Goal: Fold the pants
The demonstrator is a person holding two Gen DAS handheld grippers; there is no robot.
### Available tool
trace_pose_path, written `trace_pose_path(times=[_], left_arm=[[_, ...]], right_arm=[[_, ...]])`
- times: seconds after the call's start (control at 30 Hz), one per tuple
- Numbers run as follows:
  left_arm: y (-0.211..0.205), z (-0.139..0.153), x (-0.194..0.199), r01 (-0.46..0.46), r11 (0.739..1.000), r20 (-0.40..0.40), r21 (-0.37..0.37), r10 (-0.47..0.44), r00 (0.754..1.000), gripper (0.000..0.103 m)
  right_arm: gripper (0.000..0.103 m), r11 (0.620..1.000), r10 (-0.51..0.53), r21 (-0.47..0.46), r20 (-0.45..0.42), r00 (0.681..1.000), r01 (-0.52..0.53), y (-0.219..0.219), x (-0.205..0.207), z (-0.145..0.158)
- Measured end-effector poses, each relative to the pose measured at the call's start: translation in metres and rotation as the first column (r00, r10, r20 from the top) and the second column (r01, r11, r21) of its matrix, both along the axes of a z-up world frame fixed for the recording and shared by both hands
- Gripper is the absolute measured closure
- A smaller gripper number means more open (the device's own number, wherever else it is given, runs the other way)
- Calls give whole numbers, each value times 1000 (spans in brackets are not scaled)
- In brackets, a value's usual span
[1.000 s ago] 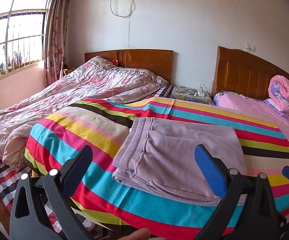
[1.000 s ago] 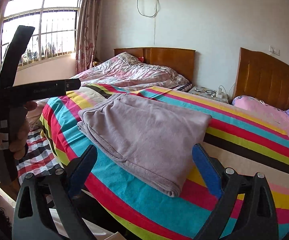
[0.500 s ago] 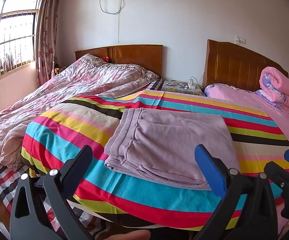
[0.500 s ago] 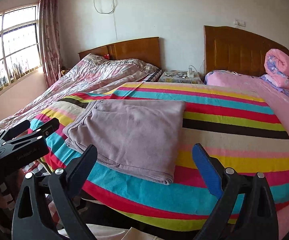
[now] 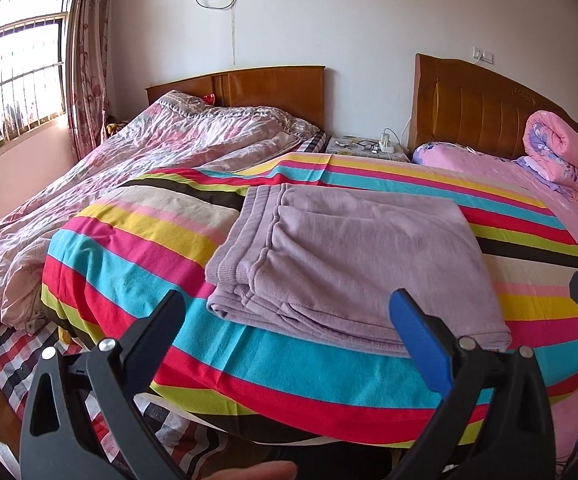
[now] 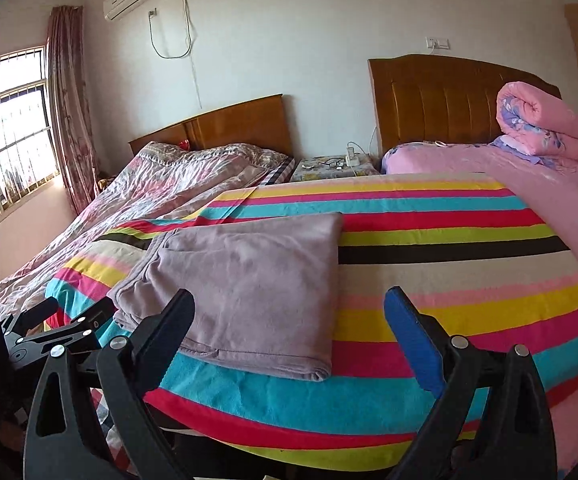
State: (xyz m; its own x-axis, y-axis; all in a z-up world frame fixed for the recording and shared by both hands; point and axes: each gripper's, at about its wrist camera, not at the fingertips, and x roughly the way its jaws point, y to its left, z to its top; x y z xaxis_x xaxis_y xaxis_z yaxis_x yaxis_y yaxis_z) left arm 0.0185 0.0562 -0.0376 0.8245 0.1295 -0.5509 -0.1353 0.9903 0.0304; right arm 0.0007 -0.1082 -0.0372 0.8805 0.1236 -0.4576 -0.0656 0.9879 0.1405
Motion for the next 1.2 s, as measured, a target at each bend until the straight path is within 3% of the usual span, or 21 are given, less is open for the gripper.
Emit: trace_pose_path(times=[0.37,1.2], left_arm=[[-5,-7,-1,6,1000,-10,-6,-6,1000,1],[-15,-11,-5,19,1000,-10,8,-19,1000,1]], right_arm=[[11,996,56,-67,-50,997,-60,17,2,-17],[11,993,61,-93,-66,996,-67,19,4,-25]])
